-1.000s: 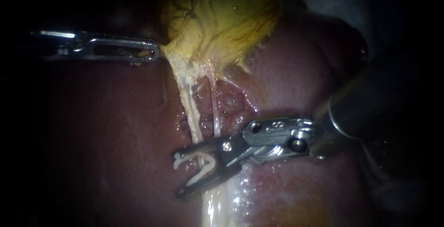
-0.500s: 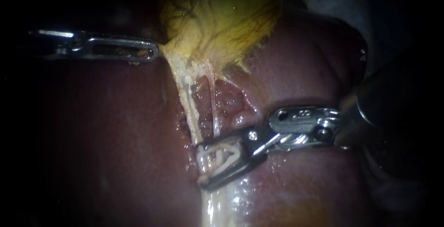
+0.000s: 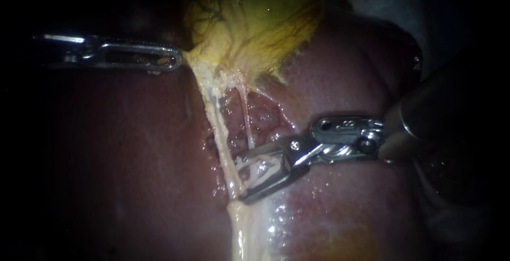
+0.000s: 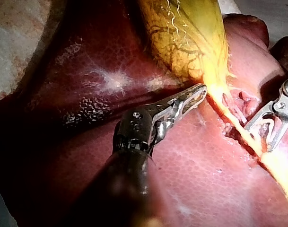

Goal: Clipping first clip left tube

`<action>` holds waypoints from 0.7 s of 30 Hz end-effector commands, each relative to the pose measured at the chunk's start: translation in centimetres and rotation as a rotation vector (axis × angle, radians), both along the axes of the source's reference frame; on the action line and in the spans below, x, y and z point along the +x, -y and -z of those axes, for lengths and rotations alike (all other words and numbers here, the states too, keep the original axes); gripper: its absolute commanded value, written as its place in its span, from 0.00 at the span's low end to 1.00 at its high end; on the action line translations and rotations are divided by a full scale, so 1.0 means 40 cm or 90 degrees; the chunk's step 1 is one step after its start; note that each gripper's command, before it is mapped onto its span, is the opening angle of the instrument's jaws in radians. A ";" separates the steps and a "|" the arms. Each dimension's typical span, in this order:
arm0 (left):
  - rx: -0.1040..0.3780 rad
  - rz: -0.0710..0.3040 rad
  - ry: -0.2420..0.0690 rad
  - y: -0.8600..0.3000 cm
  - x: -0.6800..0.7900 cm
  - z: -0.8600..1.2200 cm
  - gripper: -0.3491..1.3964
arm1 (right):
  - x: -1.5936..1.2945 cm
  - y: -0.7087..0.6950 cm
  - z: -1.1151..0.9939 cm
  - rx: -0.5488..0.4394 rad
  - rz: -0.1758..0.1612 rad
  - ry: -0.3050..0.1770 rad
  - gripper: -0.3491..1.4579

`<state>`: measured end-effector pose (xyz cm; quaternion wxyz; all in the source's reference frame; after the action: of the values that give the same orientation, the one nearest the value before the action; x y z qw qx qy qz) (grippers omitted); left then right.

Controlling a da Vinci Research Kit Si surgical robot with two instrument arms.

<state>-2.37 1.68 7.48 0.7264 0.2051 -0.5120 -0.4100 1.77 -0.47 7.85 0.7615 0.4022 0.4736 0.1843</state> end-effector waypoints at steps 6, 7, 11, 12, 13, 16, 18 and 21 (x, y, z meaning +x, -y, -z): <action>0.000 0.000 0.000 0.0000 0.0000 0.0000 0.00 | -0.0005 -0.0015 -0.0043 0.008 -0.004 0.005 0.49; 0.000 0.000 0.000 0.0001 0.0000 0.0001 0.00 | -0.0006 -0.0020 -0.0049 0.009 -0.006 0.002 0.49; 0.000 0.000 0.000 0.0001 0.0000 0.0000 0.00 | -0.0001 -0.0035 -0.0063 0.030 -0.023 -0.017 0.49; 0.000 0.000 0.000 0.0001 0.0000 0.0001 0.00 | 0.0002 -0.0038 -0.0066 0.037 -0.026 -0.024 0.49; 0.000 0.000 0.000 0.0001 0.0000 0.0001 0.00 | 0.0008 -0.0042 -0.0069 0.050 -0.032 -0.037 0.49; 0.000 0.000 0.000 0.0001 0.0000 0.0000 0.00 | 0.0030 -0.0048 -0.0076 0.074 -0.029 -0.066 0.49; 0.000 0.000 0.000 0.0001 0.0000 0.0000 0.00 | 0.0043 -0.0047 -0.0080 0.087 -0.024 -0.085 0.49; 0.000 0.000 0.000 0.0001 0.0000 0.0001 0.00 | 0.0058 -0.0041 -0.0085 0.108 -0.017 -0.131 0.49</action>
<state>-2.37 1.68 7.47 0.7264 0.2050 -0.5121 -0.4100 2.02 -0.32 8.19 0.6610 0.4817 0.5443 0.1867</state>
